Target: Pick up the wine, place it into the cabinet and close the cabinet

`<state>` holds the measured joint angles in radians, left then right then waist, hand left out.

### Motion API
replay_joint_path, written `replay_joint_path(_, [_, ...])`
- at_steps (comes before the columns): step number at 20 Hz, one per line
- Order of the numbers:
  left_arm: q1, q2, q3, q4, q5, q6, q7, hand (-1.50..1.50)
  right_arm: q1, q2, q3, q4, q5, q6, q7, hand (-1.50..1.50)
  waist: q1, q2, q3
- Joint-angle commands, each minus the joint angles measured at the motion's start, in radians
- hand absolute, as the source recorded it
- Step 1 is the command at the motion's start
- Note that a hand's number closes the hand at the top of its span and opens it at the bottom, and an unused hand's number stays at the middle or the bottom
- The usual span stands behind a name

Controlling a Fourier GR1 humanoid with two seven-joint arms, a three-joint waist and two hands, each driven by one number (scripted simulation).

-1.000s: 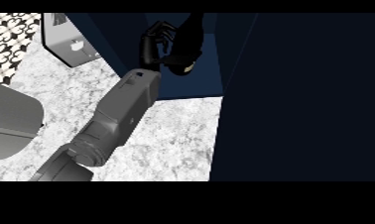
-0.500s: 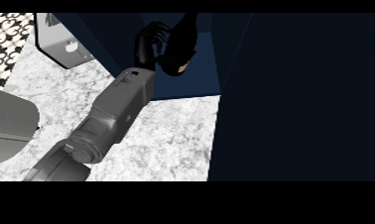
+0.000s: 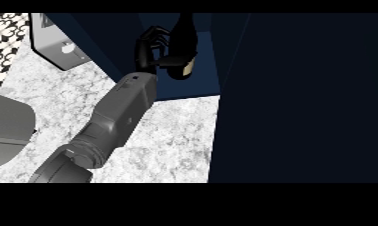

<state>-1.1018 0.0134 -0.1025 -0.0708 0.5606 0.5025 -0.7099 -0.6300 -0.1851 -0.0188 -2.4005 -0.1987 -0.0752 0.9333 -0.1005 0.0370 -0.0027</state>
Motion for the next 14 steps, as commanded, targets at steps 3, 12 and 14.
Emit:
replay_joint_path(3, [0.072, -0.013, 0.051, -0.004, 0.048, -0.096, -0.020, 1.50, 0.014, -0.001, -0.003, -0.086, -0.053, -0.003, 0.043, -1.50, -0.011, -0.003, 0.000])
replay_joint_path(12, [0.116, -0.013, 0.049, -0.020, 0.088, -0.180, -0.033, 1.50, 0.011, 0.030, 0.022, -0.020, -0.027, -0.004, -0.007, -1.50, -0.035, -0.005, -0.001])
replay_joint_path(14, [0.159, -0.013, 0.049, -0.018, 0.102, -0.212, -0.052, 1.50, 0.010, 0.020, 0.002, -0.021, -0.062, 0.016, -0.015, -1.50, -0.057, -0.001, -0.001])
